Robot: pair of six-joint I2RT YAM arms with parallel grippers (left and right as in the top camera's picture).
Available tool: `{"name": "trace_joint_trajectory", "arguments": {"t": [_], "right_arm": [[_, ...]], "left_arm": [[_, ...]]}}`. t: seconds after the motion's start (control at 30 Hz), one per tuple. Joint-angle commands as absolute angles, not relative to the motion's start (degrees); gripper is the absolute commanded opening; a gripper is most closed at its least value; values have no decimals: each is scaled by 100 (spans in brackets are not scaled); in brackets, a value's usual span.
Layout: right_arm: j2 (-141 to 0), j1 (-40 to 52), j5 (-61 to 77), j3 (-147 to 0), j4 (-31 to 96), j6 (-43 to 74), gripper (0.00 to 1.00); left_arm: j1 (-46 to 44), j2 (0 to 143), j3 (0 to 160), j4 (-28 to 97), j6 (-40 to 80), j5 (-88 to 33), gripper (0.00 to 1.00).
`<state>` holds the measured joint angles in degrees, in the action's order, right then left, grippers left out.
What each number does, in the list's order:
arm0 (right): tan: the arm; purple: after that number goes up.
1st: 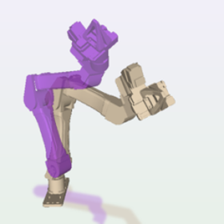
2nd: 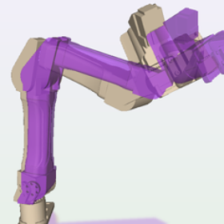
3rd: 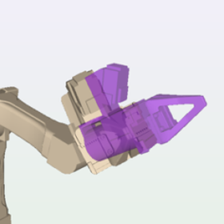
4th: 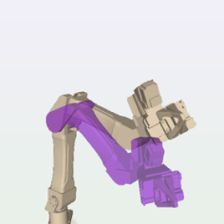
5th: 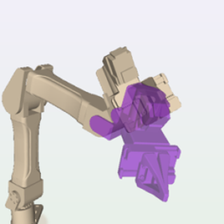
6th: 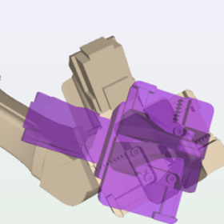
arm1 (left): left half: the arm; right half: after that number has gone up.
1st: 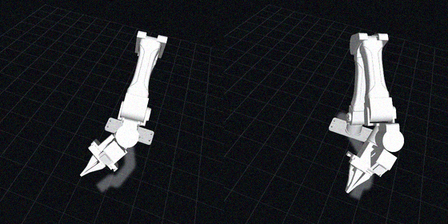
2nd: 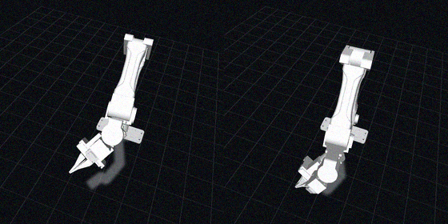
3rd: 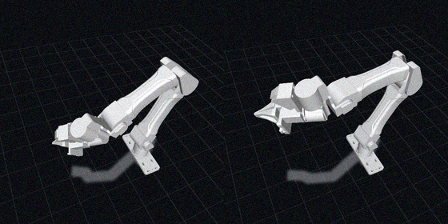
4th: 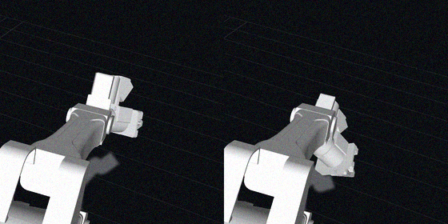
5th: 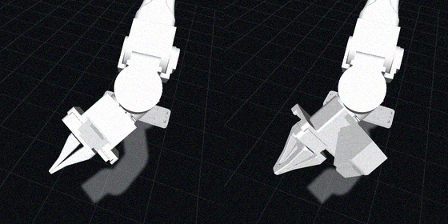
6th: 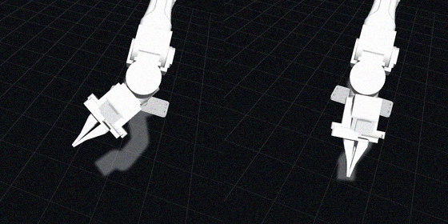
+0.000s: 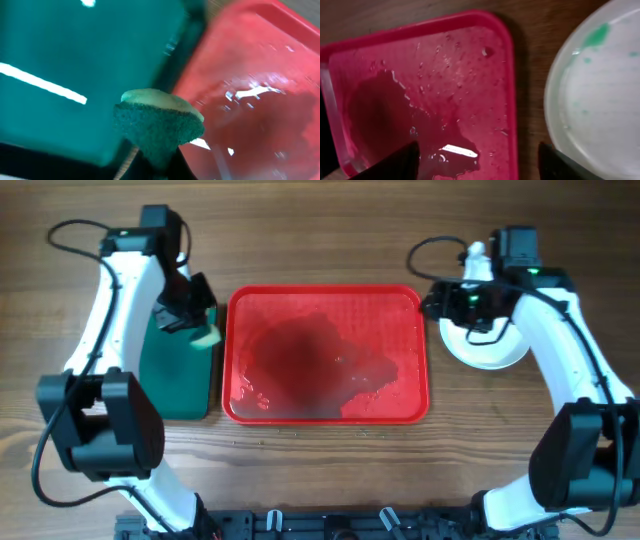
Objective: Clean dirty plates on tray and stack at the side
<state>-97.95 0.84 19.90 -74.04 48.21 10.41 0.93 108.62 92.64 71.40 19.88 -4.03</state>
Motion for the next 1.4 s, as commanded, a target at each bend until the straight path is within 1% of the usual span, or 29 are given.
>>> {"name": "trace_joint_trajectory", "arguments": {"t": [0.0,0.17,0.27,0.3,0.33,0.4,0.43,0.47,0.5,0.53,0.63,0.73,0.77,0.8,0.87,0.9,0.93,1.07,1.17,1.23,1.3,1.37], "right_arm": [[-9804,580,1474,-7516,4740,958,80],[-9804,937,1332,-7516,4663,956,82],[-9804,937,1332,-7516,4692,934,83],[-9804,937,1332,-7516,4700,910,83],[-9804,937,1332,-7516,4707,902,83],[-9804,937,1332,-7516,4707,904,83],[-9804,937,1332,-7516,4705,904,83],[-9804,937,1334,-7516,4703,904,83],[-9802,937,1334,-7516,4703,904,83],[-9791,937,1341,-7520,4707,904,83],[-9581,937,1356,-7699,4880,904,83],[-9148,937,1354,-7922,5057,902,83],[-8868,937,1354,-7988,5124,904,83],[-8630,937,1354,-8005,5151,902,83],[-8195,937,1352,-8005,5181,899,83],[-7850,937,1354,-8005,5201,902,92],[-7546,937,1354,-8005,5212,913,100],[-6613,937,1367,-8005,5280,1022,100],[-6160,937,1398,-8003,5304,1765,100],[-5994,937,1398,-8003,5319,2008,100],[-5953,937,1396,-8003,5476,1984,100],[-5968,937,950,-8003,5876,1806,100]], "left_arm": [[338,10857,9236,7046,2064,403,4],[403,10866,8455,6254,2097,642,7],[403,10866,8016,5732,2368,821,17],[403,10866,7942,5638,2368,821,23],[403,10866,7891,5586,2368,823,35],[403,10866,7891,5588,2364,821,65],[403,10864,7902,5592,2364,821,77],[403,10864,7926,5616,2364,814,85],[401,10862,8001,5708,2364,779,89],[397,10842,8088,5819,2364,733,91],[397,10593,8917,6674,2364,458,92],[390,10171,9841,7264,2381,-217,92],[377,9909,10178,7367,2473,-847,93],[357,9664,10326,7279,2473,-1479,100],[336,9321,10359,7083,2473,-2440,100],[305,9091,10357,7004,2475,-2869,100],[268,8923,10357,6888,2469,-2897,100],[252,8652,10357,6882,2467,-2891,100],[250,8654,10357,6882,2467,-2891,100],[250,8659,10357,6882,2467,-2891,100],[250,8659,10357,6882,2469,-2891,100],[252,8659,10357,6882,2467,-2891,100]]}}
